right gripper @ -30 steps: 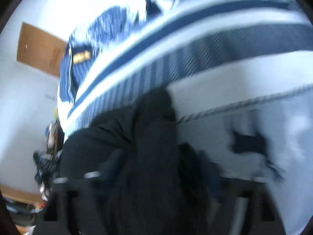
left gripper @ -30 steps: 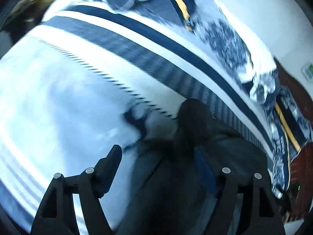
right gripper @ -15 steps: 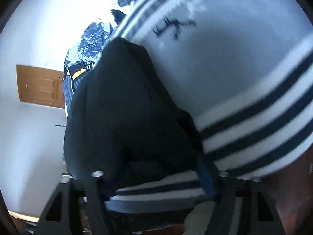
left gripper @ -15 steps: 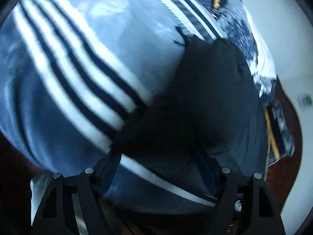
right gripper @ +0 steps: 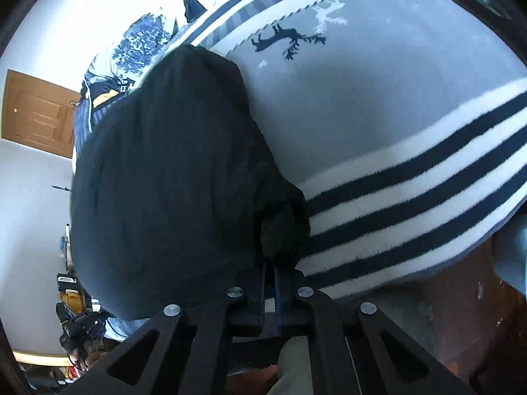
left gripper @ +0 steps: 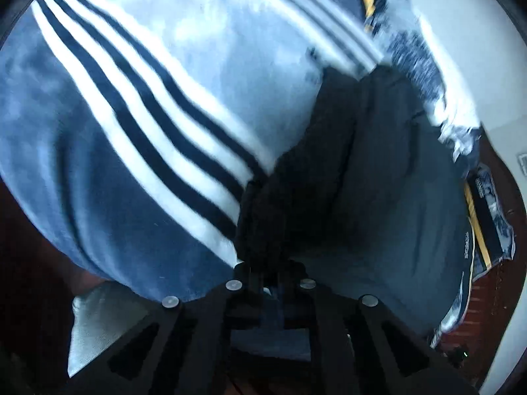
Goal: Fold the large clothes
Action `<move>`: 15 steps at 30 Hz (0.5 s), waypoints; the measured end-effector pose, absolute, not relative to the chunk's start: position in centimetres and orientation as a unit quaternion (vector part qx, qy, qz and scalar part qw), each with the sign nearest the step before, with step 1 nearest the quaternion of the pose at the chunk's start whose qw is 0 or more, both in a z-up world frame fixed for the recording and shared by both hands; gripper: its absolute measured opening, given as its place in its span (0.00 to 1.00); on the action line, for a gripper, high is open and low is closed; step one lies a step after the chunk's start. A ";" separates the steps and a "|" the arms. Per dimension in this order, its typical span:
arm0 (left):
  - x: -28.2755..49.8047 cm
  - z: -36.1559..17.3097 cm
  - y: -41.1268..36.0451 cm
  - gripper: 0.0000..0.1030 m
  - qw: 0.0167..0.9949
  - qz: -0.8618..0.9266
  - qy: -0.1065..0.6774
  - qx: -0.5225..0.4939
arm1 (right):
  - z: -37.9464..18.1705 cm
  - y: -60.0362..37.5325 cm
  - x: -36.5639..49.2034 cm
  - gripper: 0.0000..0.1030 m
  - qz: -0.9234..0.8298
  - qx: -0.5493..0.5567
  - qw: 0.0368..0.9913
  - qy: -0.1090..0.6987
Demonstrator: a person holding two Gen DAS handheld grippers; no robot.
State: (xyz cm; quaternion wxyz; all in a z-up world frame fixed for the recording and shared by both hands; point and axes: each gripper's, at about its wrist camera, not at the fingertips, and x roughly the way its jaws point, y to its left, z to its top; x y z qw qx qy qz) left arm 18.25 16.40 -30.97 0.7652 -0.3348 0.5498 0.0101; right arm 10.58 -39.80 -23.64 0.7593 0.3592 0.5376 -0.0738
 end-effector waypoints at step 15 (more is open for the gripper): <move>28.4 -22.0 3.8 0.84 0.894 0.062 0.444 -0.031 | -12.7 -28.6 20.3 0.79 -0.023 0.145 0.885 0.442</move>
